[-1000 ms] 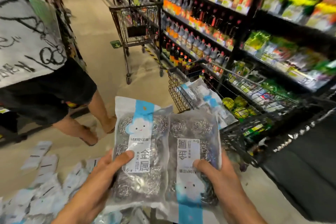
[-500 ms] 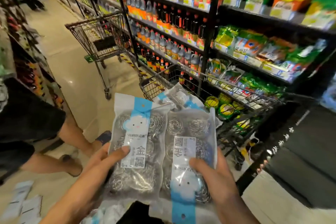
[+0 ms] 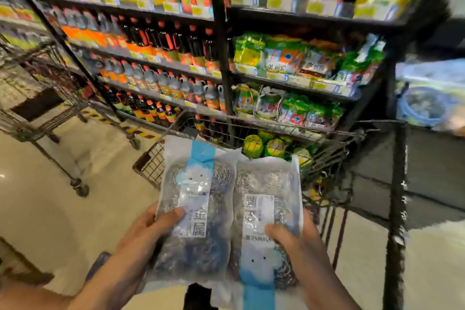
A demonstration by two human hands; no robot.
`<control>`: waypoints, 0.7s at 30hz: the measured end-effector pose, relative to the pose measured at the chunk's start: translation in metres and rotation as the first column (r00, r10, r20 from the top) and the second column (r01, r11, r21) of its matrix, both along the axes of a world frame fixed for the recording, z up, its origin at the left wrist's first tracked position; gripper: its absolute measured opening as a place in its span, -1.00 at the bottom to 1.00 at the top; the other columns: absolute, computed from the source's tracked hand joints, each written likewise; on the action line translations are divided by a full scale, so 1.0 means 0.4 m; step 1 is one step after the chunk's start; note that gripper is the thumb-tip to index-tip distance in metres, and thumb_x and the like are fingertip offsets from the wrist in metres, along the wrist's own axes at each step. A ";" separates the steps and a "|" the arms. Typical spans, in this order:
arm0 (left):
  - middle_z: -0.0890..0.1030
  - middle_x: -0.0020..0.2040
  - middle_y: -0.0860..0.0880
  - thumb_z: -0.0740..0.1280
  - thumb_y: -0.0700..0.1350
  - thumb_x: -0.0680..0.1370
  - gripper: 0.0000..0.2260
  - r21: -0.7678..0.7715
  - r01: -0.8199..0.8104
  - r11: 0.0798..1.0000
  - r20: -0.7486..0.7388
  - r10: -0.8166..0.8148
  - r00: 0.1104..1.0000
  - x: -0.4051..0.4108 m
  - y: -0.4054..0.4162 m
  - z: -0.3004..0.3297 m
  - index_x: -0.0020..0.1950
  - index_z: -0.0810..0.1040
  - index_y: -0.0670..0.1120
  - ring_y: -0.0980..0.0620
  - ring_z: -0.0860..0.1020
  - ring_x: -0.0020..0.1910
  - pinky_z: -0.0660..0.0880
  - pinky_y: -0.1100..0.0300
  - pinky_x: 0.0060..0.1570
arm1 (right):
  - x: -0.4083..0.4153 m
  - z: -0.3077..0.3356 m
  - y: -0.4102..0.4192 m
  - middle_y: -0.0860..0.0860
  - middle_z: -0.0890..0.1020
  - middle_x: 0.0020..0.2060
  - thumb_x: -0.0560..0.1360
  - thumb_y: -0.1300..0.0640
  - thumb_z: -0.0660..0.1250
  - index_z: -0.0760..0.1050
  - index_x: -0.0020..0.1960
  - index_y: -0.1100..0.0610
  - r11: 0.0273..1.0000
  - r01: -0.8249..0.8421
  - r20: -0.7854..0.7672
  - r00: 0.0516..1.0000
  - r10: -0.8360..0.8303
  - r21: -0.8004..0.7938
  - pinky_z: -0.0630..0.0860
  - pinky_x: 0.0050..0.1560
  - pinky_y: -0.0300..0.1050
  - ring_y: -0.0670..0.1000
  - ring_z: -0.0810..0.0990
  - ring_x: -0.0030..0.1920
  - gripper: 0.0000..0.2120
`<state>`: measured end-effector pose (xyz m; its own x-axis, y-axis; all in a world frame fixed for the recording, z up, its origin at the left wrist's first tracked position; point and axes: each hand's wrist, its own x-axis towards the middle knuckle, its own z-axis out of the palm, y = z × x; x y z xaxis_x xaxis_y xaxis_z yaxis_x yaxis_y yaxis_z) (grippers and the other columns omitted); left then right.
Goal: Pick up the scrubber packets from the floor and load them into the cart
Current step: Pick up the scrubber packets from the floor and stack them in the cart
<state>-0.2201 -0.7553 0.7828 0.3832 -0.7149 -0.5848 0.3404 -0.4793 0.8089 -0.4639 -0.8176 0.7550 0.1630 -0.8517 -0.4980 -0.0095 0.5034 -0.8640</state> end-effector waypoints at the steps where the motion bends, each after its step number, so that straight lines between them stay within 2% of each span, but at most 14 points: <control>1: 0.76 -0.05 -0.23 0.38 -0.17 0.57 -0.82 0.013 0.047 0.999 0.016 -0.048 0.999 0.040 -0.043 -0.009 0.15 0.64 -0.17 -0.19 0.75 -0.18 0.69 -0.04 -0.13 | 0.033 -0.010 -0.015 -0.40 0.67 -0.25 0.49 0.18 0.50 0.52 0.05 -0.16 0.999 0.041 0.007 0.999 -0.042 0.014 0.48 -0.14 -0.21 -0.31 0.65 -0.19 -0.70; 3: 0.77 -0.09 -0.19 0.38 -0.18 0.57 -0.85 0.026 0.130 0.991 0.033 -0.131 0.991 0.119 -0.118 -0.028 0.11 0.64 -0.17 -0.14 0.74 -0.25 0.69 0.03 -0.30 | 0.095 -0.022 -0.037 -0.35 0.67 -0.33 0.50 0.21 0.50 0.51 0.01 -0.13 0.991 0.126 0.008 0.992 -0.126 0.048 0.48 -0.19 -0.24 -0.28 0.64 -0.22 -0.72; 4: 0.76 -0.05 -0.20 0.38 -0.17 0.56 -0.81 0.019 0.181 0.983 0.013 -0.181 0.983 0.152 -0.153 -0.032 0.14 0.64 -0.17 -0.18 0.75 -0.19 0.69 -0.03 -0.24 | 0.125 -0.022 -0.044 -0.33 0.67 -0.38 0.50 0.25 0.50 0.50 -0.02 -0.12 0.982 0.174 0.008 0.985 -0.175 0.070 0.49 -0.23 -0.27 -0.23 0.64 -0.25 -0.70; 5: 0.76 0.02 -0.22 0.41 -0.14 0.53 -0.76 0.016 0.247 0.969 -0.016 -0.247 0.969 0.182 -0.192 -0.034 0.18 0.65 -0.17 -0.24 0.74 -0.08 0.68 -0.12 -0.08 | 0.153 -0.019 -0.051 -0.30 0.68 -0.39 0.50 0.29 0.49 0.51 -0.02 -0.10 0.968 0.232 0.012 0.972 -0.235 0.096 0.51 -0.26 -0.28 -0.17 0.66 -0.29 -0.69; 7: 0.74 0.10 -0.20 0.54 -0.07 0.41 -0.61 0.034 0.383 0.923 -0.027 -0.382 0.924 0.235 -0.263 -0.047 0.21 0.66 -0.15 -0.27 0.71 0.10 0.58 -0.19 0.19 | 0.202 -0.030 -0.056 -0.19 0.76 -0.24 0.49 0.31 0.49 0.55 0.09 -0.08 0.943 0.314 -0.016 0.949 -0.314 0.112 0.57 -0.18 -0.20 -0.10 0.74 -0.21 -0.66; 9: 0.74 0.11 -0.18 0.59 -0.01 0.32 -0.49 0.065 0.474 0.878 -0.015 -0.474 0.880 0.267 -0.337 -0.064 0.22 0.66 -0.13 -0.24 0.70 0.14 0.53 -0.18 0.26 | 0.238 -0.040 -0.066 -0.10 0.78 -0.13 0.47 0.30 0.50 0.55 0.16 -0.08 0.909 0.396 -0.046 0.918 -0.394 0.129 0.58 -0.12 -0.09 -0.01 0.76 -0.11 -0.61; 11: 0.76 0.09 -0.13 0.57 -0.06 0.41 -0.60 0.099 0.555 0.826 -0.004 -0.558 0.830 0.276 -0.401 -0.093 0.22 0.66 -0.07 -0.18 0.72 0.11 0.56 -0.18 0.25 | 0.256 -0.061 -0.079 0.02 0.78 -0.14 0.46 0.33 0.51 0.54 0.12 -0.08 0.844 0.497 -0.029 0.864 -0.502 0.204 0.58 -0.15 -0.04 0.12 0.74 -0.05 -0.61; 13: 0.77 -0.02 0.01 0.52 -0.06 0.51 -0.75 0.124 0.613 0.780 0.048 -0.622 0.781 0.272 -0.460 -0.113 0.17 0.66 0.02 -0.01 0.73 -0.01 0.60 -0.02 0.01 | 0.276 -0.080 -0.096 0.06 0.77 -0.08 0.45 0.32 0.52 0.55 0.13 -0.05 0.796 0.552 -0.021 0.825 -0.565 0.250 0.59 -0.13 -0.03 0.13 0.73 -0.01 -0.61; 15: 0.75 -0.17 0.10 0.54 0.03 0.48 -0.74 0.140 0.684 0.716 0.080 -0.697 0.713 0.264 -0.520 -0.135 0.14 0.65 0.06 0.07 0.69 -0.18 0.52 0.12 -0.20 | 0.293 -0.102 -0.111 0.04 0.78 -0.07 0.44 0.33 0.53 0.56 0.16 -0.03 0.761 0.589 -0.030 0.796 -0.605 0.271 0.61 -0.11 -0.05 0.10 0.75 -0.02 -0.60; 16: 0.72 -0.26 0.10 0.54 0.03 0.46 -0.73 0.159 0.705 0.691 0.095 -0.722 0.686 0.257 -0.551 -0.149 0.11 0.65 0.02 0.06 0.67 -0.25 0.50 0.16 -0.27 | 0.298 -0.117 -0.118 0.04 0.79 -0.08 0.45 0.34 0.52 0.56 0.16 -0.03 0.745 0.607 -0.034 0.781 -0.624 0.278 0.64 -0.08 -0.02 0.10 0.76 -0.02 -0.60; 18: 0.61 -0.47 0.10 0.49 -0.08 0.55 -0.83 0.197 0.708 0.678 0.108 -0.733 0.671 0.246 -0.597 -0.165 0.08 0.61 -0.10 0.15 0.59 -0.47 0.45 0.28 -0.46 | 0.307 -0.136 -0.127 0.04 0.79 -0.09 0.47 0.35 0.50 0.57 0.15 -0.02 0.714 0.630 -0.028 0.756 -0.654 0.306 0.66 0.01 0.08 0.13 0.75 -0.01 -0.62; 19: 0.55 -0.53 0.11 0.45 -0.14 0.58 -0.85 0.203 0.711 0.674 0.108 -0.737 0.667 0.244 -0.619 -0.174 0.11 0.59 -0.14 0.20 0.51 -0.56 0.39 0.33 -0.54 | 0.308 -0.140 -0.135 0.04 0.79 -0.11 0.47 0.36 0.50 0.57 0.13 -0.02 0.703 0.637 -0.021 0.746 -0.666 0.315 0.65 0.00 0.06 0.13 0.75 -0.01 -0.63; 21: 0.49 -0.58 0.12 0.41 -0.19 0.61 -0.81 0.221 0.732 0.645 0.108 -0.762 0.639 0.226 -0.658 -0.180 0.21 0.58 -0.16 0.23 0.43 -0.63 0.33 0.35 -0.62 | 0.307 -0.143 -0.153 0.04 0.78 -0.15 0.45 0.36 0.52 0.58 0.10 0.00 0.681 0.651 -0.030 0.730 -0.683 0.335 0.60 -0.12 -0.03 0.12 0.74 -0.04 -0.64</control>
<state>-0.1299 -1.0184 0.7106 -0.1392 -0.7164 -0.6836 -0.3257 -0.6188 0.7148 -0.3411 -0.8788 0.6980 -0.3314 -0.5602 -0.7592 0.5009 0.5774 -0.6448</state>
